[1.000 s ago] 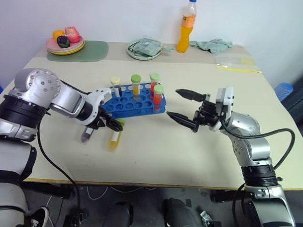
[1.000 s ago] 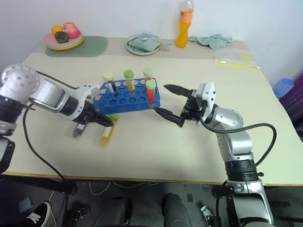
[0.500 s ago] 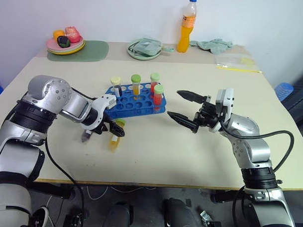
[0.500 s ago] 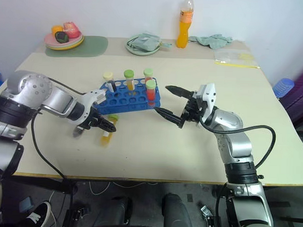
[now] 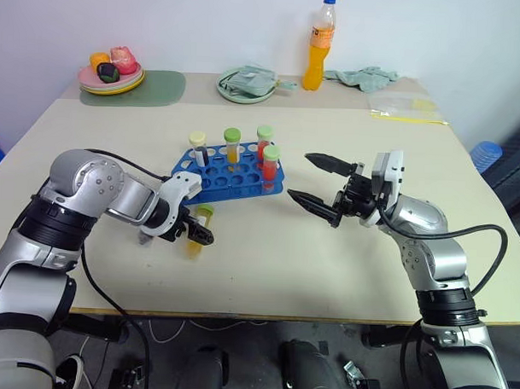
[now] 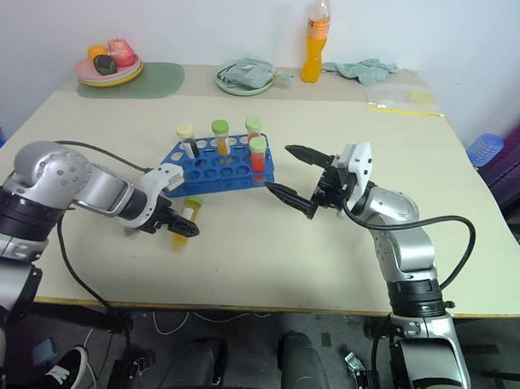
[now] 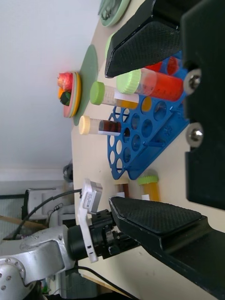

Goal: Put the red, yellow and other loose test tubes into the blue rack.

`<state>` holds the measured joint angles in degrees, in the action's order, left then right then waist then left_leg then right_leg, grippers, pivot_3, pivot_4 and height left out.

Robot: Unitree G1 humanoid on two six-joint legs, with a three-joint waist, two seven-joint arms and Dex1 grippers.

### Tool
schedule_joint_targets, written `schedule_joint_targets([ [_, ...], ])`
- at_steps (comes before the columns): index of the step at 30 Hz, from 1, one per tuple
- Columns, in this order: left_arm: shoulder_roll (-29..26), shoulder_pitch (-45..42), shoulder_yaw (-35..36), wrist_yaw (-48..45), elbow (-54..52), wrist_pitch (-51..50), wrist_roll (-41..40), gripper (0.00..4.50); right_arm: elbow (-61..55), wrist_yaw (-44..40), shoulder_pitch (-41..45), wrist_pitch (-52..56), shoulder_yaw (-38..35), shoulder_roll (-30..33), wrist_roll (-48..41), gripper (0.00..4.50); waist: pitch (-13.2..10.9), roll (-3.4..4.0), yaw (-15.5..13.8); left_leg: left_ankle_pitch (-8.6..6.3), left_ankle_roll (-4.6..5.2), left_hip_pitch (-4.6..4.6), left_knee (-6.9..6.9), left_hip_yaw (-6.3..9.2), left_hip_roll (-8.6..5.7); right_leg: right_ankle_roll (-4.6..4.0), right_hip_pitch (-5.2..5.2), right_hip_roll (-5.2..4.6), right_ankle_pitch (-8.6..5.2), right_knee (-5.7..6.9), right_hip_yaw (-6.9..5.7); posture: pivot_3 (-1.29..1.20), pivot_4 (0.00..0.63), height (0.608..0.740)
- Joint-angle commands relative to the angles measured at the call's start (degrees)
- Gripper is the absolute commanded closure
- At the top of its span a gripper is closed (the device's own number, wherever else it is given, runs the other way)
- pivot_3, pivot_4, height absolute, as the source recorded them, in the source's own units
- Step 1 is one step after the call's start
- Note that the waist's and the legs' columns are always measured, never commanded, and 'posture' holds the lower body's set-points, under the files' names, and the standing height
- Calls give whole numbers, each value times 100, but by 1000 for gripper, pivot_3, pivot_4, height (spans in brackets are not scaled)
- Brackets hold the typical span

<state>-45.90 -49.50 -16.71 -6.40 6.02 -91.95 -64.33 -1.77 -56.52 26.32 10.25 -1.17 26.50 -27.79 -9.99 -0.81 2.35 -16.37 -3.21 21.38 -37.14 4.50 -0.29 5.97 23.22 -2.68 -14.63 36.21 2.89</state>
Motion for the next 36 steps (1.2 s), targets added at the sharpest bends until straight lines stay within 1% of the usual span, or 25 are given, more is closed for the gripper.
schedule_joint_targets([
  [1, 137, 76, 153, 84, 24, -55, 69, 2214, -281, 51, -3, 12, -174, 75, -94, 0, 0, 0, -13, 0, 0, 0, 0, 0, 0, 0, 0, 0, 0, -1, 0, 0, 150, 740],
  [3, 197, 60, 208, 130, 64, -55, 124, 3076, -303, 65, -8, 30, -168, 81, -93, 0, 0, -1, -16, 0, 0, 1, -1, -1, -1, 0, -2, -1, 0, -1, 0, 0, 150, 740],
  [9, 308, -22, 286, 167, 154, -55, 173, 3076, -306, 94, 17, 55, -167, 106, -91, 0, 1, 0, -9, 0, 0, -2, -1, -3, -1, 0, -2, 1, 0, 1, -1, 0, 150, 740],
  [22, 287, 4, 369, 143, 194, -55, 196, 3076, -271, 88, 11, 13, -117, 115, -51, 0, 1, 0, -7, 1, -1, -2, -1, -3, -1, 0, -3, 0, 0, 1, -2, 0, 150, 740],
  [23, 252, 12, 364, 126, 145, -55, 134, 3264, -275, 90, 3, 13, -115, 114, -49, 0, 1, 0, -7, 1, -1, -2, -1, -2, -1, 0, -3, 0, 0, 1, -1, 0, 150, 740],
  [25, 199, 38, 374, 115, 3, -55, 64, 3592, -281, 93, -13, 4, -109, 115, -35, 0, 1, 0, -6, 1, -1, -2, -1, -2, -1, 0, -3, 0, 0, 1, -1, 0, 150, 740],
  [26, 176, 46, 383, 105, -86, -55, 51, 3661, -281, 91, -22, -6, -103, 115, -26, 0, 1, 0, -5, 1, -1, -1, -1, -1, -1, 0, -2, 0, 0, 1, -1, 0, 150, 740],
  [31, 177, 171, 638, -77, -815, -54, 270, 3661, -300, 92, -56, -12, -100, 118, -22, 0, 1, 0, 2, 1, -1, 0, 0, 0, 0, 0, 0, 0, 0, 1, -1, 0, 150, 740],
  [32, 157, 240, 674, -103, -1042, 58, 416, 3661, -296, 93, -60, -18, -97, 119, -15, 0, 1, 0, 2, 1, -1, 1, 0, 0, 0, 0, 0, 0, 0, 1, -1, 0, 150, 740],
  [34, -154, 401, 409, -435, -1714, 675, 897, 3661, -303, 91, -79, -26, -106, 130, -16, 0, 1, 0, 4, 1, -2, 1, 0, -2, 0, 0, 0, 0, 0, 1, -1, 0, 150, 740],
  [36, -317, 617, 303, -814, -2249, 1345, 1284, 3661, -296, 103, -88, -35, -112, 130, -13, 0, 1, 1, 12, 2, -4, 0, 2, -4, 0, 0, 1, 0, 0, 0, 0, 0, 150, 740],
])
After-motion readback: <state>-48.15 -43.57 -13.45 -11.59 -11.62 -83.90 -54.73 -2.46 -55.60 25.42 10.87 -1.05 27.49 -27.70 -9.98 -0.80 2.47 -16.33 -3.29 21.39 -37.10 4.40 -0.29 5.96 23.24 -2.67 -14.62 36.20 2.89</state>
